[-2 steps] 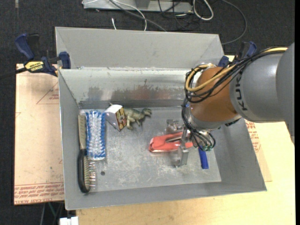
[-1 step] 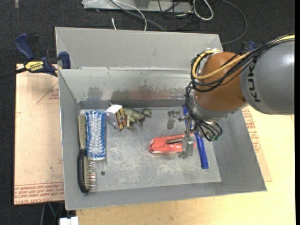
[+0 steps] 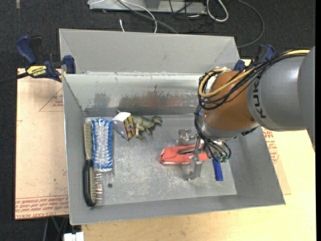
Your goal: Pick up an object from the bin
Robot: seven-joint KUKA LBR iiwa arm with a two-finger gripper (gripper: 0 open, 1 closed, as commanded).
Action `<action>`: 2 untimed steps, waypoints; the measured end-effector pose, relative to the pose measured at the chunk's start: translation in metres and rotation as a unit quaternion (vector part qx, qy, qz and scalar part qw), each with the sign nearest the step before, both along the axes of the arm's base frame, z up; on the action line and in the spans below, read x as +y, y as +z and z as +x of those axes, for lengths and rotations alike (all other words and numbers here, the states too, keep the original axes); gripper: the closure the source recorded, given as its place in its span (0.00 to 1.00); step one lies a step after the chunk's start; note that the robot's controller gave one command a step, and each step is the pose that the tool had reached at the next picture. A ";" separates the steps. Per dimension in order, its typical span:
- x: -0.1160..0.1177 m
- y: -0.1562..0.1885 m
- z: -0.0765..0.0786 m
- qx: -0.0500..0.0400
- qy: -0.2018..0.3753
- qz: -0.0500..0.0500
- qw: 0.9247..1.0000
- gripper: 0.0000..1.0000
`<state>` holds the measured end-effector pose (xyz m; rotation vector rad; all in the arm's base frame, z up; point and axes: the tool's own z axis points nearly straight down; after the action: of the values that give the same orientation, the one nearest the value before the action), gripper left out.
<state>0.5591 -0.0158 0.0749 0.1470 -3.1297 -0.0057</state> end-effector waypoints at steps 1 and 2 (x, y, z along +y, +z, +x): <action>-0.009 -0.005 0.016 -0.014 0.030 0.000 0.999 0.00; 0.000 0.000 0.004 -0.005 0.006 0.001 1.000 1.00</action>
Offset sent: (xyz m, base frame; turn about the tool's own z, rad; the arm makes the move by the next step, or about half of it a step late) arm 0.0035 -0.0012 -0.0004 -0.0129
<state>0.5634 -0.0162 0.0746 0.1675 -3.1382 -0.0071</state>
